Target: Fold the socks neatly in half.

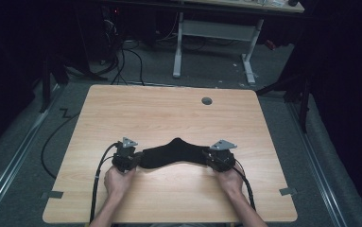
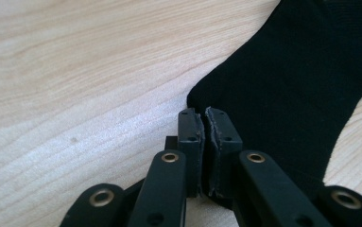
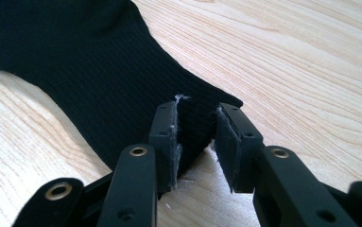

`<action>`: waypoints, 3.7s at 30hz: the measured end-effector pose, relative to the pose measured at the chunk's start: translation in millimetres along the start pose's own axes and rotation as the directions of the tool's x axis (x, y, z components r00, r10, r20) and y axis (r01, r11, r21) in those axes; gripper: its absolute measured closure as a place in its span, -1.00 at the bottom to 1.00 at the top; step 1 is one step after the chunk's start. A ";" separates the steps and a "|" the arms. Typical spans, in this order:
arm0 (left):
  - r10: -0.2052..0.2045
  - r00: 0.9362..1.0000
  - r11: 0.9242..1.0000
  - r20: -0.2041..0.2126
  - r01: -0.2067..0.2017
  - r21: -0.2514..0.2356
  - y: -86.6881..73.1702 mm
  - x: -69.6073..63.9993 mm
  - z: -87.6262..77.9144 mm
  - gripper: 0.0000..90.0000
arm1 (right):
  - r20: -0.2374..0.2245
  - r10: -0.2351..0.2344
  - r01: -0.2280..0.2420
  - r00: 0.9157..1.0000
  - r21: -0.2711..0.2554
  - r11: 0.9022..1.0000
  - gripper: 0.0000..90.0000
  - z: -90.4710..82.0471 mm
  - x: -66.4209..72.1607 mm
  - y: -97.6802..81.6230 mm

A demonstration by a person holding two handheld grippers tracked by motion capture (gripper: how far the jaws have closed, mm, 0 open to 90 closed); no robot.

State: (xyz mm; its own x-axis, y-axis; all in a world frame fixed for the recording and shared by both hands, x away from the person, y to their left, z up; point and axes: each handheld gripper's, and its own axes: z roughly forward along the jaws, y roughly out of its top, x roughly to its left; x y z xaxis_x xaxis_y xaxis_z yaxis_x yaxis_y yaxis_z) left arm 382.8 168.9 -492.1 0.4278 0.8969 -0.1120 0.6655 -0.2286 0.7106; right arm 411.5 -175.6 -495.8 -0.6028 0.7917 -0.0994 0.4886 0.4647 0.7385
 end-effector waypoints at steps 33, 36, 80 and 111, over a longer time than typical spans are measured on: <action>-0.005 0.996 0.999 0.092 0.009 -0.044 57.1 -28.5 6.8 0.88 | 0.000 -0.028 0.028 1.000 0.005 1.000 0.55 1.3 1.9 1.8; -0.005 0.995 0.999 0.095 0.008 -0.032 59.3 -32.3 16.1 0.88 | -0.001 -0.029 0.029 1.000 0.005 1.000 0.55 1.3 1.8 1.8; 0.164 0.986 0.986 -0.032 -0.164 0.027 50.2 -66.9 56.2 -0.05 | 0.008 -0.043 0.043 0.999 0.005 0.999 0.54 0.9 2.8 1.3; 0.009 0.997 0.999 0.070 -0.013 0.046 37.4 -34.7 45.7 0.42 | 0.000 -0.040 0.040 0.999 0.005 0.999 0.54 1.6 1.5 1.8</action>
State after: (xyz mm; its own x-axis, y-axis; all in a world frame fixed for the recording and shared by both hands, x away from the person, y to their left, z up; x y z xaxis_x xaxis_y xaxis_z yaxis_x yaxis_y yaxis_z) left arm 420.9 111.9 -493.4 0.4758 0.8660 -0.1538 0.6875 -0.2571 0.6792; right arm 412.5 -173.0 -495.6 -0.6217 0.7726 -0.1287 0.4676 0.4979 0.7304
